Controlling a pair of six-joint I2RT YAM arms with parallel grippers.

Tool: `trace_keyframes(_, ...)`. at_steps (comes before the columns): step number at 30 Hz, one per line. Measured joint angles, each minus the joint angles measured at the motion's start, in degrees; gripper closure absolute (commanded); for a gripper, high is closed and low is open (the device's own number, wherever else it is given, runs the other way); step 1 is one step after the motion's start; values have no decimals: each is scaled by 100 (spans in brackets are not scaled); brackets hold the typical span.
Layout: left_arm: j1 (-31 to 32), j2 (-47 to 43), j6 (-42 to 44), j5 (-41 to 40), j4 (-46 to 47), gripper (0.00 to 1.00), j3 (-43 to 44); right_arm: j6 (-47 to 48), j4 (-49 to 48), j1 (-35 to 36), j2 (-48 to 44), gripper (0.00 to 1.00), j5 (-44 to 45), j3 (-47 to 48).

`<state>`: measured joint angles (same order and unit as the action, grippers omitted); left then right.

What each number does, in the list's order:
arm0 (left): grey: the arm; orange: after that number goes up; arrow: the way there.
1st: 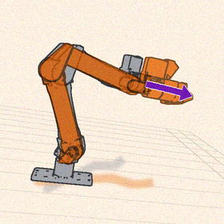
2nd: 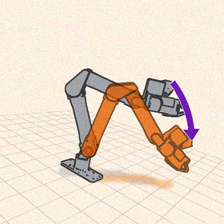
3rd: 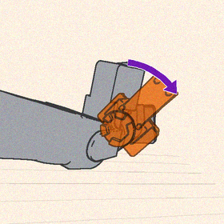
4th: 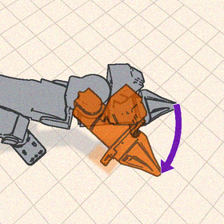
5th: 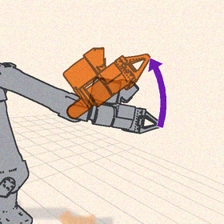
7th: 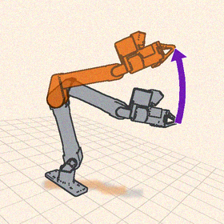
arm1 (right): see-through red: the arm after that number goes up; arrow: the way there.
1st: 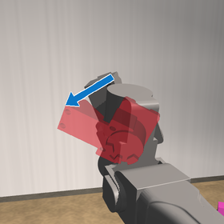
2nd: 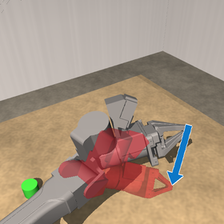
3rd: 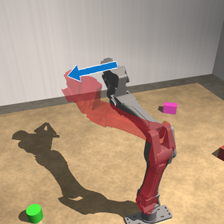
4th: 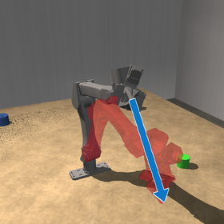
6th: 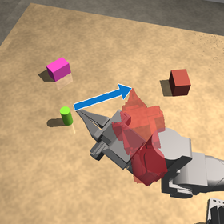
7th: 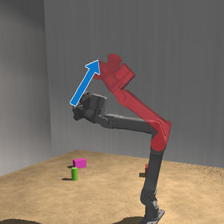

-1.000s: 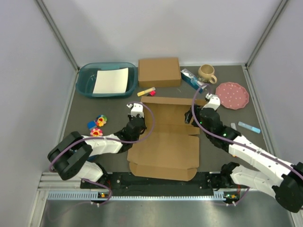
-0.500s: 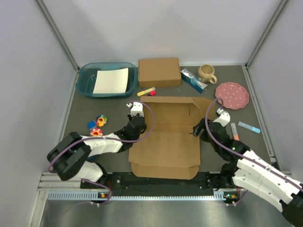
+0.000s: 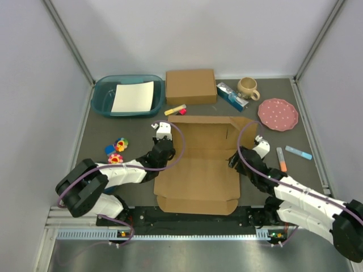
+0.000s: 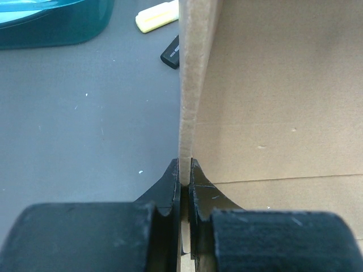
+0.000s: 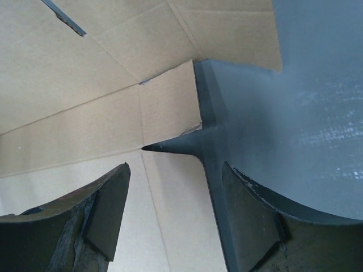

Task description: Fold the paper box

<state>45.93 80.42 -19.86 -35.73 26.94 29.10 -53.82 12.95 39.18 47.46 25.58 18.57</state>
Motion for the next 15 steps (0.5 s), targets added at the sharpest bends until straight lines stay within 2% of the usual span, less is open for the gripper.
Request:
trace_keyframes(4, 0, -4, 2, 13, -4, 100, 0, 70, -483, 0, 459, 40, -2, -133)
trace_keyframes(9, 0, -7, 2, 28, -4, 100, 0, 269, -1021, 0, 780, 50, 42, -142)
trace_keyframes(15, -2, -7, 0, 9, -11, 100, 0, 516, -1685, -9, 817, 54, 245, -437)
